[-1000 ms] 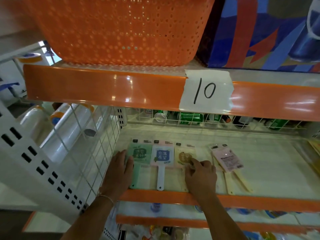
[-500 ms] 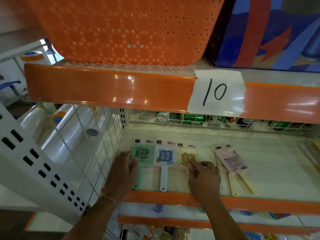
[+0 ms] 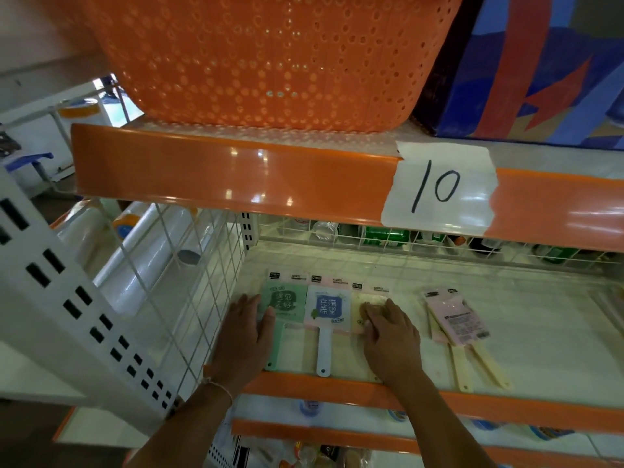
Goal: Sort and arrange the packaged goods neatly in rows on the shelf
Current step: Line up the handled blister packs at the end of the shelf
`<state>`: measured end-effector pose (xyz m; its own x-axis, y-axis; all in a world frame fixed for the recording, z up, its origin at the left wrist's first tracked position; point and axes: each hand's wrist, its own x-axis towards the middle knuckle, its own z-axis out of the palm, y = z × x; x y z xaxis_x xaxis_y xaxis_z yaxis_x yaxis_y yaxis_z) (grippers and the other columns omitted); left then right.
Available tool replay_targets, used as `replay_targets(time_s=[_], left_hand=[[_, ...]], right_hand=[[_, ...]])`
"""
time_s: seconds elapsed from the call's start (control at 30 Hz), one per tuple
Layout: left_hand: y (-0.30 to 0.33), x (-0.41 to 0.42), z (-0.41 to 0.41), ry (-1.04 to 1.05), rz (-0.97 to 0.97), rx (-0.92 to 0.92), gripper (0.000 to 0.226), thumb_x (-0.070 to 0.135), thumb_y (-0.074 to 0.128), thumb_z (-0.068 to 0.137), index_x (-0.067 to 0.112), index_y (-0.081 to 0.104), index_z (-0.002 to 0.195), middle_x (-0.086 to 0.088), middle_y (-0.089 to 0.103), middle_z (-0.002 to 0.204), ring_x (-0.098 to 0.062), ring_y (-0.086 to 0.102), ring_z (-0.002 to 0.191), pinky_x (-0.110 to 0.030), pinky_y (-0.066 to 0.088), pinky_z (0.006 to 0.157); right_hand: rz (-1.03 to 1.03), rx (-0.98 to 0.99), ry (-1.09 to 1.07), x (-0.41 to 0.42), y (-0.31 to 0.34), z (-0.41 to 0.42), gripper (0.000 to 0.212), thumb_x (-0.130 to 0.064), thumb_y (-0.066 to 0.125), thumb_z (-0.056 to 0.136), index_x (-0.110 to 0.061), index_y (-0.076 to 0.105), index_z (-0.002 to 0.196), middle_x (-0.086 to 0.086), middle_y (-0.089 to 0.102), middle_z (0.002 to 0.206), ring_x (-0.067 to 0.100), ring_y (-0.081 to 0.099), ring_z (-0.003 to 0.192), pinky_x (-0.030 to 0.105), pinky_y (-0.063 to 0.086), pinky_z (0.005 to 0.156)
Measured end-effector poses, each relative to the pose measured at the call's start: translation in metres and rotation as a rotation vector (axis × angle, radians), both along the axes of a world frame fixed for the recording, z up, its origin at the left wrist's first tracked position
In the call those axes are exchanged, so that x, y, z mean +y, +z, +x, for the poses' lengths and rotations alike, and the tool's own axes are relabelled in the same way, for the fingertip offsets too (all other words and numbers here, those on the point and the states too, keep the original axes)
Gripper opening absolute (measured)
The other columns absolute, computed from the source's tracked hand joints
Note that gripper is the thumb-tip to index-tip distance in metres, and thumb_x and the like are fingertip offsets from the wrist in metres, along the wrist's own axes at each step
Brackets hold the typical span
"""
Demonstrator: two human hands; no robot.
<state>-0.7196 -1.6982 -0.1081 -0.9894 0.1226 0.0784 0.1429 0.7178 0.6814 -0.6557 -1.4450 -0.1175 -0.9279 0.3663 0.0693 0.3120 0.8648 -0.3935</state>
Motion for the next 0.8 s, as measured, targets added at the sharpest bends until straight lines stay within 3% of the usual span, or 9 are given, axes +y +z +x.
replay_targets(time_s=[0.13,0.33,0.53,0.67,0.8], left_hand=[[0.001,0.002,0.0,0.002,0.0,-0.013,0.071,0.061,0.024,0.093,0.013,0.04,0.143,-0.01,0.038,0.15,-0.025,0.027,0.143,-0.046,0.029,0.115],[0.002,0.002,0.0,-0.008,-0.011,-0.017,0.063,0.055,0.028,0.095,0.014,0.04,0.141,-0.01,0.041,0.146,-0.026,0.031,0.14,-0.048,0.034,0.112],[0.005,0.004,0.003,-0.005,0.012,0.019,0.054,0.042,0.037,0.098,0.011,0.04,0.143,-0.014,0.038,0.149,-0.028,0.025,0.143,-0.045,0.029,0.115],[0.004,0.004,0.005,-0.027,-0.024,0.081,0.055,0.042,0.038,0.098,0.009,0.039,0.143,-0.016,0.037,0.149,-0.03,0.022,0.144,-0.045,0.023,0.117],[0.002,0.008,0.005,-0.056,-0.077,0.234,0.07,0.05,0.024,0.094,0.001,0.045,0.138,-0.021,0.046,0.143,-0.032,0.03,0.141,-0.045,0.019,0.118]], right_hand=[[-0.02,0.031,-0.005,0.0,-0.001,0.0,0.039,-0.027,0.051,0.095,-0.022,0.059,0.133,0.018,0.04,0.15,0.034,0.037,0.138,0.045,0.03,0.112],[-0.053,0.021,-0.017,0.0,0.0,0.001,0.041,-0.031,0.044,0.097,-0.023,0.058,0.134,0.017,0.036,0.153,0.034,0.032,0.142,0.046,0.027,0.115],[0.023,0.133,-0.221,0.036,0.026,0.009,0.05,-0.04,0.052,0.093,-0.017,0.052,0.138,0.02,0.039,0.149,0.038,0.031,0.14,0.054,0.026,0.113],[0.109,-0.185,-0.353,0.065,0.033,0.013,0.062,-0.049,0.045,0.092,-0.031,0.028,0.149,0.014,0.012,0.16,0.04,0.008,0.146,0.053,0.009,0.117],[0.137,-0.266,-0.375,0.079,0.031,0.015,0.07,-0.061,0.042,0.089,-0.035,0.02,0.15,0.012,0.005,0.16,0.045,0.004,0.144,0.055,0.006,0.116]])
